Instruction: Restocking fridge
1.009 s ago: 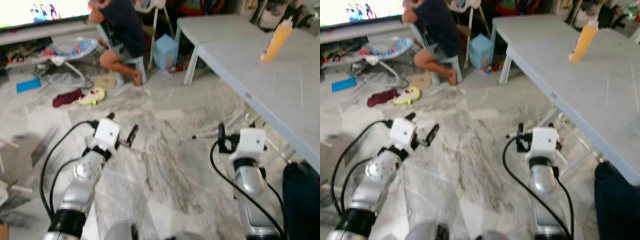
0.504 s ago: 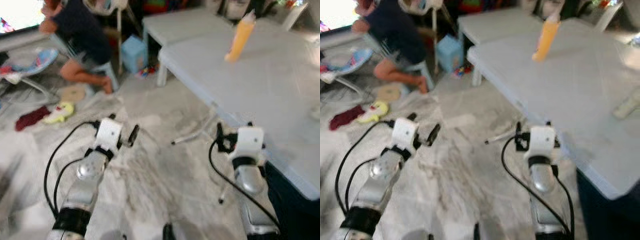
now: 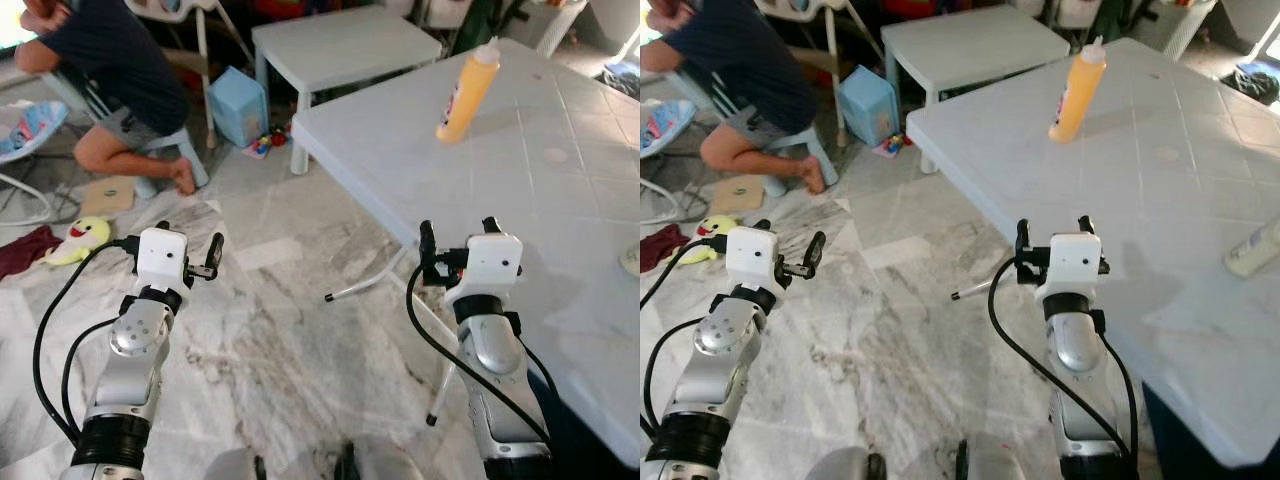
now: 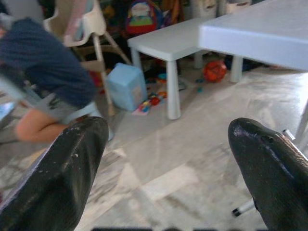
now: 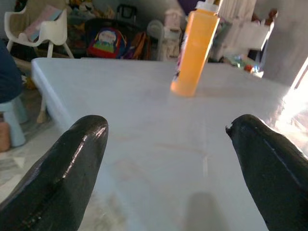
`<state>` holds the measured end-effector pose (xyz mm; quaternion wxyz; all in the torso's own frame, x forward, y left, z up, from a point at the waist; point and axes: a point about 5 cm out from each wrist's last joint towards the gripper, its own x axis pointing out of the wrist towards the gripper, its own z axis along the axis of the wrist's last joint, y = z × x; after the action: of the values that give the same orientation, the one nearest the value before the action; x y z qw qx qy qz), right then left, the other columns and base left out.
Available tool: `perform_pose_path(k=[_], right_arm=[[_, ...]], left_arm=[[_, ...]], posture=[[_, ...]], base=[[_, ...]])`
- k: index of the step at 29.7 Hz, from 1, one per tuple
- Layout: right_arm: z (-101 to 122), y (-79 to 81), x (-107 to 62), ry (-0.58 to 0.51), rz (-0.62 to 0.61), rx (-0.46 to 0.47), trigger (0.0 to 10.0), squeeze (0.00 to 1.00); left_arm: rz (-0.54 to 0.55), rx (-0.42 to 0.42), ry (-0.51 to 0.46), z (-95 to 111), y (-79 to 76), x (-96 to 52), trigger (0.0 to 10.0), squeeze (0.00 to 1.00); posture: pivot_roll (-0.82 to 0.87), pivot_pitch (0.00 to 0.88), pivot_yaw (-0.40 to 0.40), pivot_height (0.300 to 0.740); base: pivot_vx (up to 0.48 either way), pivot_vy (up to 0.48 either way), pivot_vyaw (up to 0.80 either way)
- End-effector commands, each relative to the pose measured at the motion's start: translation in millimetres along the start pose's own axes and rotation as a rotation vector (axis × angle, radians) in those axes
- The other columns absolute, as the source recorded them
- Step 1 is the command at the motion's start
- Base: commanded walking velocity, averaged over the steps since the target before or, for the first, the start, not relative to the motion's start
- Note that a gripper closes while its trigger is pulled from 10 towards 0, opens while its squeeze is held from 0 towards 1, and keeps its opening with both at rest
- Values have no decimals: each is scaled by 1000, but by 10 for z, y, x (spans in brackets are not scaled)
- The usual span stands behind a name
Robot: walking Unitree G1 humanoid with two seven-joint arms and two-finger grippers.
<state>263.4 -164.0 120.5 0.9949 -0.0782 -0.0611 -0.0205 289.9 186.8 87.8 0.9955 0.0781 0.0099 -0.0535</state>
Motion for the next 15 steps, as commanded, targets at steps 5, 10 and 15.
perform_pose_path(k=[5, 10, 15], right_arm=[[102, -50, -5, -44, -14, -24, 10000, 0], [47, -140, -92, -17, -34, -15, 10000, 0], [30, -172, -106, -11, -36, -11, 10000, 0]], left_arm=[[50, 3, -11, 29, 12, 39, 10000, 0], [75, 1, -5, -6, 60, -61, 10000, 0], [81, 19, 4, -58, 65, -155, 10000, 0]], posture=[[-80, 66, -31, 740], [-77, 42, -47, 740], [-69, 20, -54, 740]], base=[[347, 331, -566], [330, 349, 0], [330, 349, 0]])
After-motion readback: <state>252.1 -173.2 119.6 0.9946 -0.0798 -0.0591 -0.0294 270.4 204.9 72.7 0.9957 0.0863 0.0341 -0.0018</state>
